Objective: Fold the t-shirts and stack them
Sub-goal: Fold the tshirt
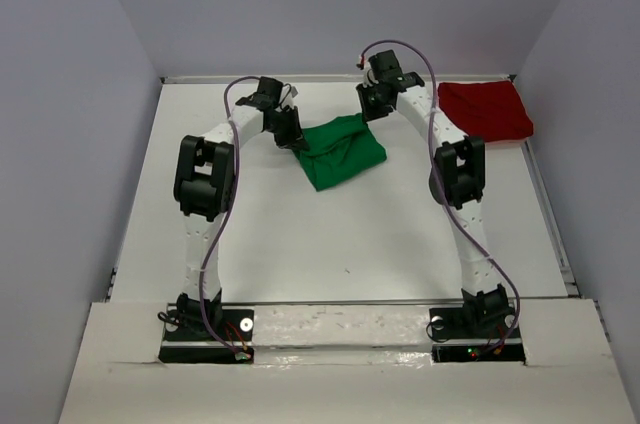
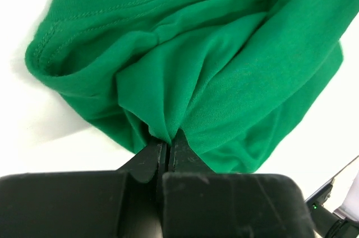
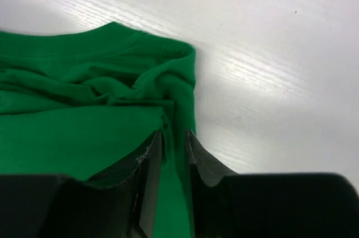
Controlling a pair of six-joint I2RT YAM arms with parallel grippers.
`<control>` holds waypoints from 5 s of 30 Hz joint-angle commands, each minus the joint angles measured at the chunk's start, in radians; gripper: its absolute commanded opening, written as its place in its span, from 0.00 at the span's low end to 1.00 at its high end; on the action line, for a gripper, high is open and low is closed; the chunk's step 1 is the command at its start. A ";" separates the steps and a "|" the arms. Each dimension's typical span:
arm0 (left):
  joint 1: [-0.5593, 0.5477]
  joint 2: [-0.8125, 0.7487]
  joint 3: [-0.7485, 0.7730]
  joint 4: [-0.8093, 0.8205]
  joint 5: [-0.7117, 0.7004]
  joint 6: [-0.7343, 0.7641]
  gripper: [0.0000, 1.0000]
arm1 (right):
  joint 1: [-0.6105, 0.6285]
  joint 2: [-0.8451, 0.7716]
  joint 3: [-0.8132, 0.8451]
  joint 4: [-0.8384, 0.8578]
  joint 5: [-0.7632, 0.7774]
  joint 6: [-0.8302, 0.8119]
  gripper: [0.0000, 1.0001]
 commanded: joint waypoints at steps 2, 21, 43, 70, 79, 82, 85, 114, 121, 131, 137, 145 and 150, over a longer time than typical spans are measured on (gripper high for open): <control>0.008 -0.079 -0.054 0.023 -0.016 0.007 0.00 | -0.018 0.084 0.130 0.047 -0.043 -0.097 0.49; -0.010 -0.125 -0.166 0.093 0.026 -0.026 0.00 | -0.007 -0.136 0.020 -0.018 0.038 -0.007 0.83; -0.016 -0.291 -0.088 0.034 -0.207 0.001 0.47 | 0.079 -0.267 -0.301 -0.001 -0.005 0.083 0.00; -0.108 -0.419 -0.132 -0.006 -0.118 0.000 0.48 | 0.143 -0.311 -0.657 0.111 0.003 0.253 0.00; -0.108 -0.481 -0.241 0.017 -0.128 0.011 0.48 | 0.235 -0.451 -0.863 0.192 0.046 0.325 0.00; -0.108 -0.476 -0.264 0.020 -0.123 0.012 0.48 | 0.235 -0.461 -0.838 0.182 0.075 0.304 0.00; -0.108 -0.469 -0.270 0.009 -0.157 0.021 0.48 | 0.235 -0.475 -0.789 0.145 0.135 0.290 0.00; -0.026 -0.259 -0.115 -0.126 -0.227 0.089 0.49 | 0.105 -0.627 -0.803 0.079 0.106 0.241 0.61; -0.012 -0.216 -0.092 -0.112 -0.217 0.081 0.49 | 0.096 -0.580 -0.795 0.099 0.034 0.222 0.60; -0.010 -0.183 -0.080 -0.068 -0.126 0.063 0.49 | 0.096 -0.500 -0.748 0.113 -0.003 0.222 0.60; -0.012 -0.173 -0.080 -0.052 -0.092 0.057 0.48 | 0.096 -0.452 -0.726 0.119 -0.006 0.221 0.59; -0.012 -0.174 -0.101 -0.016 -0.017 0.049 0.48 | 0.096 -0.425 -0.693 0.117 0.004 0.219 0.59; -0.013 -0.148 -0.091 -0.002 0.035 0.041 0.48 | 0.086 -0.423 -0.688 0.111 0.006 0.219 0.59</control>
